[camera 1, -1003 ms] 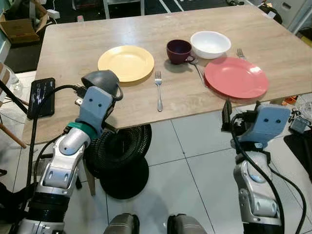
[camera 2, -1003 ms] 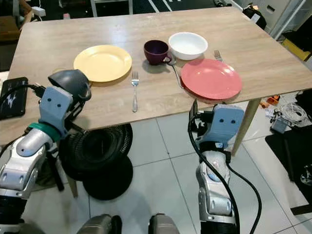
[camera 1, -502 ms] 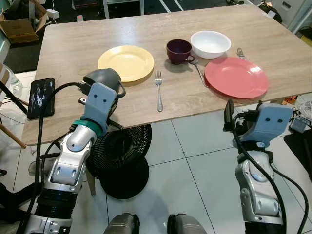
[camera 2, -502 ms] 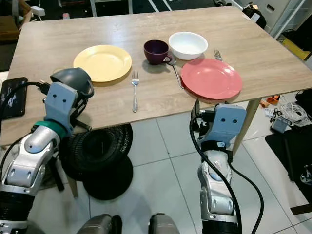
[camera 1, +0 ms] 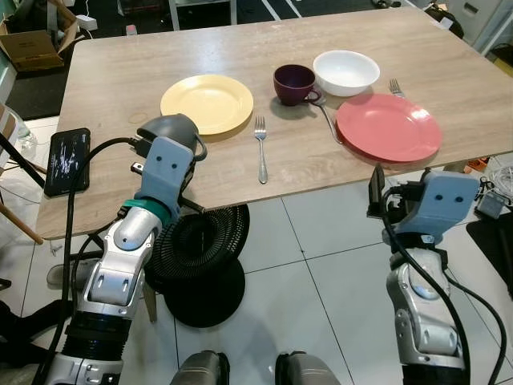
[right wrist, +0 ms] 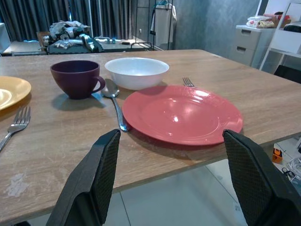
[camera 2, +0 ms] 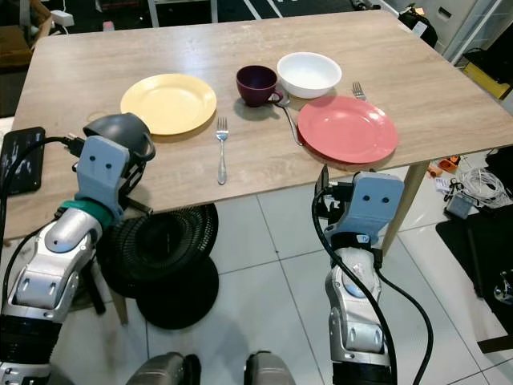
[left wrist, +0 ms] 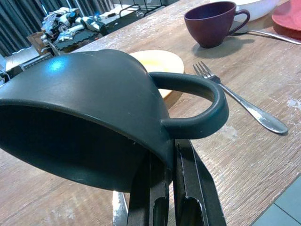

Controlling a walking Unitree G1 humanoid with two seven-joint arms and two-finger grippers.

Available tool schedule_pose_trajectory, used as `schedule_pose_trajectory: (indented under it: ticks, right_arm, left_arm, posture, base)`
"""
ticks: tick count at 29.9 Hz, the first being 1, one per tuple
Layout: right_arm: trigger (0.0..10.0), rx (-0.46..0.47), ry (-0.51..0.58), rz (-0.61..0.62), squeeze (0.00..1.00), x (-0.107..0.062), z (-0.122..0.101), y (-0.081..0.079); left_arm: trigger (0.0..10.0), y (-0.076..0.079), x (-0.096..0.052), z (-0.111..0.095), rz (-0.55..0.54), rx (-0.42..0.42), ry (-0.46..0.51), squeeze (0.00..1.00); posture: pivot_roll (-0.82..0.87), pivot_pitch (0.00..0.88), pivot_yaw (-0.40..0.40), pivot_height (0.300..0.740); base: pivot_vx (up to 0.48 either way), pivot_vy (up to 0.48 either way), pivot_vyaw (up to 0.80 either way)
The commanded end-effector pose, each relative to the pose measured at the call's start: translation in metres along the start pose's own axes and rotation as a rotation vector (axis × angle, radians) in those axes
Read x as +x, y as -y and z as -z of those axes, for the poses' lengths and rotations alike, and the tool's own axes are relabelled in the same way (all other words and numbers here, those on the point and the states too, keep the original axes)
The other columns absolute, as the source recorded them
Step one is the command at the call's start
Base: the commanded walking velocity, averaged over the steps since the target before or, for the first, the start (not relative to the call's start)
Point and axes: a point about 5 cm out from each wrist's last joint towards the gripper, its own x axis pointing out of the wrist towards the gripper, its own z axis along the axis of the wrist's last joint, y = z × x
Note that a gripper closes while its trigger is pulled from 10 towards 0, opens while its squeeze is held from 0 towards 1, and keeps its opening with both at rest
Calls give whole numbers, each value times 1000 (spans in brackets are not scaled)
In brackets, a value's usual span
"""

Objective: Setting the table

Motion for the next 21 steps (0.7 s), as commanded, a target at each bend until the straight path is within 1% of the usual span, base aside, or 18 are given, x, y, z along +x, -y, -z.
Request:
schedule_pose_trajectory:
  ticks: [1,21]
  right_arm:
    - [10000,-12,-24,11,0,0,4,3]
    - [10000,-14,-25,15,0,-1,5,3]
  left_arm:
    - [10000,1,-2,2,-6,1,-15,0]
    - [10000,3,-1,2,-1,4,-15,0]
  posture:
    - [-2,25,66,740]
    - [-10,29,66,740]
  base:
    - [-270,0,0]
    - [-372,0,0]
